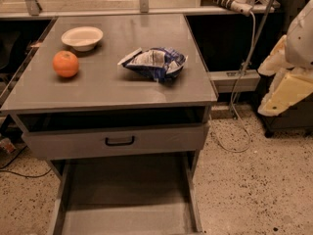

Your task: Close middle drawer

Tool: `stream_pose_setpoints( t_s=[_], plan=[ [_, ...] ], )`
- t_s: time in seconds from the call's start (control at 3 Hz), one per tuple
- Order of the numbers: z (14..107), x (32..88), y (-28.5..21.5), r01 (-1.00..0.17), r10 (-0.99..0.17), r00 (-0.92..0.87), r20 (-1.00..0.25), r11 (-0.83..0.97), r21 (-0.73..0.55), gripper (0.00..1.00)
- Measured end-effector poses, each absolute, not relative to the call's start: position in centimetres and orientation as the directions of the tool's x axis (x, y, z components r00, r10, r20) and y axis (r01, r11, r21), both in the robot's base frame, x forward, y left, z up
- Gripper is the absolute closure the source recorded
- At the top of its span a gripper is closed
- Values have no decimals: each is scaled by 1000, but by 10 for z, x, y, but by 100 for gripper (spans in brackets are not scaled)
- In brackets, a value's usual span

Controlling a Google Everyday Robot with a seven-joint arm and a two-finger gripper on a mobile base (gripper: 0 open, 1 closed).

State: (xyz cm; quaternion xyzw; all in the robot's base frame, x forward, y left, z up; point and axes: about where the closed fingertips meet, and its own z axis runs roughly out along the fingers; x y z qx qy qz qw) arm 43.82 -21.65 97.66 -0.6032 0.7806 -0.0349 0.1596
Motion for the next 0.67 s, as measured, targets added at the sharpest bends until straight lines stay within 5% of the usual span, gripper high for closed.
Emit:
stream_pose_setpoints(
  t_s=[0.67],
  plan=[
    [977,438,-217,-931,-953,-221,-207,270,-247,88]
  ],
)
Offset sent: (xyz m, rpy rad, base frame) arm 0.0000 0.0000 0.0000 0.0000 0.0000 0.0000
